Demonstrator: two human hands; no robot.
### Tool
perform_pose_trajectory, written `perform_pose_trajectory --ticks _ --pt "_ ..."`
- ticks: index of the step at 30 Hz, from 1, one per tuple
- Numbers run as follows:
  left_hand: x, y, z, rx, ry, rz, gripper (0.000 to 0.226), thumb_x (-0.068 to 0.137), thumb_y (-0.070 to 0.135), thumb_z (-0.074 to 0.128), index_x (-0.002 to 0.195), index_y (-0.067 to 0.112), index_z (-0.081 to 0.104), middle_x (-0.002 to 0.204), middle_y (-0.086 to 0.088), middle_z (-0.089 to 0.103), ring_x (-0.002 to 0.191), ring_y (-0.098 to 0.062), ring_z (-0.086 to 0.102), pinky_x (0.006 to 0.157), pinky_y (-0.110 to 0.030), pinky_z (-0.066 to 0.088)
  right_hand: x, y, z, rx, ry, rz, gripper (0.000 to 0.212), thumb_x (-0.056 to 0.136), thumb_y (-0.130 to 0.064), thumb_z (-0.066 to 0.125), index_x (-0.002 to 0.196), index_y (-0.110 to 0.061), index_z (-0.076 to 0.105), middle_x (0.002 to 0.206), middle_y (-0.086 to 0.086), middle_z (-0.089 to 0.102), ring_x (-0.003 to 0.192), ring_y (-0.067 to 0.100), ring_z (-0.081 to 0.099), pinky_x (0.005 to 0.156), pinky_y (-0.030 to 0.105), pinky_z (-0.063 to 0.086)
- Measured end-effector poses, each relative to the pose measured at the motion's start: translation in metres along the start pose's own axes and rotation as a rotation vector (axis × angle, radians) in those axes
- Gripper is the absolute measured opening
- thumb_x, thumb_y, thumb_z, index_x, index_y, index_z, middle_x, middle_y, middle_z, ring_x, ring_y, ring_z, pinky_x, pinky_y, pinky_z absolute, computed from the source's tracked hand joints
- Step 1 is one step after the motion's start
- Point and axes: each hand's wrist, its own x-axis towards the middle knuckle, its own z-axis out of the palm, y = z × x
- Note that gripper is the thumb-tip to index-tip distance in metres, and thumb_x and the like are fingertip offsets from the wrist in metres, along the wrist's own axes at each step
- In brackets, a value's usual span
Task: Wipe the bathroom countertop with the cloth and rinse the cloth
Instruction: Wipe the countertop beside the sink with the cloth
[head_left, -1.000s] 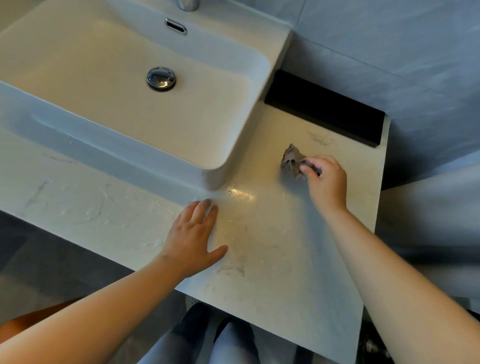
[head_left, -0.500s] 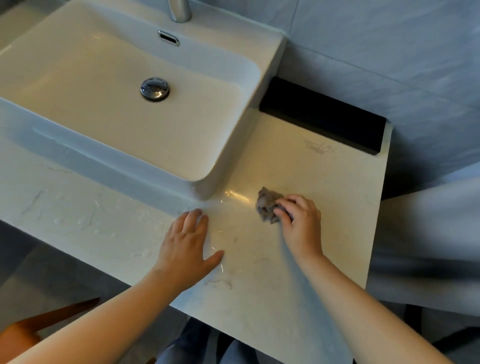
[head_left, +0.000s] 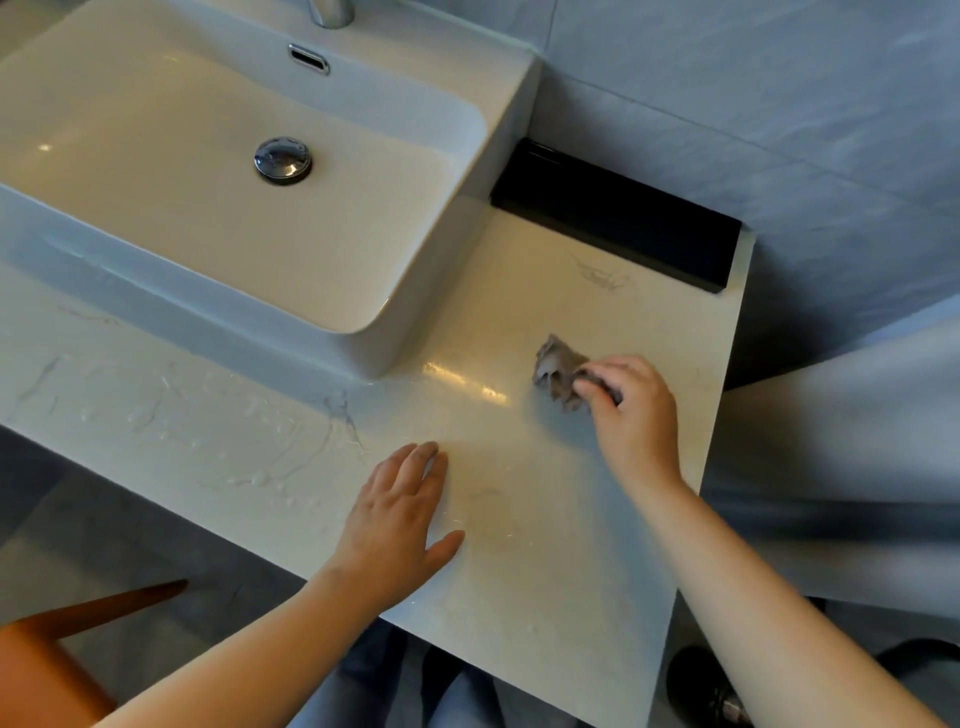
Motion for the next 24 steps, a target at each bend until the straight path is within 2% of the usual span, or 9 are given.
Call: perform_pose_trajectory --ticks 3,6,10,20,24 --pt "0.0 0.001 0.001 0.007 0.012 -0.009 0.086 0.08 0.07 0.031 0.144 0.012 0.039 0.148 -0.005 0.038 0.135 -0.028 0.037 0.107 -0.036 0.027 0.042 0.027 -0.005 -0.083 0.015 0.038 0.018 0.087 -0.021 0.064 0.101 -0.015 0.072 0.097 0.001 0.061 0.094 0.023 0.056 0.078 0.029 0.044" --pt "0.0 0.001 0.002 0.0 0.027 -0.01 0.089 0.079 0.072 0.029 0.147 0.014 0.033 0.152 -0.003 0.032 0.139 -0.026 0.029 0.11 -0.035 0.021 0.061 0.049 0.0 -0.102 -0.007 0.098 0.02 0.088 -0.022 0.064 0.104 -0.014 0.072 0.101 0.004 0.062 0.097 0.027 0.057 0.084 0.04 0.048" --pt "0.0 0.001 0.004 0.006 0.038 -0.009 0.089 0.079 0.073 0.033 0.145 0.013 0.036 0.15 -0.004 0.035 0.137 -0.027 0.032 0.109 -0.037 0.025 0.045 0.051 0.015 -0.088 0.045 0.142 0.023 0.086 -0.022 0.067 0.107 -0.014 0.072 0.105 0.005 0.063 0.098 0.027 0.056 0.087 0.048 0.048" --pt "0.0 0.003 0.005 0.002 0.022 -0.02 0.09 0.078 0.073 0.035 0.144 0.011 0.038 0.149 -0.007 0.037 0.135 -0.029 0.035 0.107 -0.043 0.033 -0.073 0.032 0.017 -0.056 -0.04 0.013 0.021 0.08 -0.016 0.074 0.101 -0.017 0.074 0.1 -0.002 0.062 0.092 0.018 0.055 0.079 0.041 0.049" --pt "0.001 0.005 0.004 0.017 0.022 -0.02 0.092 0.078 0.074 0.032 0.145 0.012 0.035 0.15 -0.006 0.034 0.136 -0.029 0.033 0.109 -0.041 0.029 -0.097 0.026 0.01 0.018 -0.114 0.031 0.018 0.082 -0.016 0.073 0.1 -0.017 0.075 0.098 -0.006 0.062 0.091 0.011 0.053 0.08 0.035 0.05"
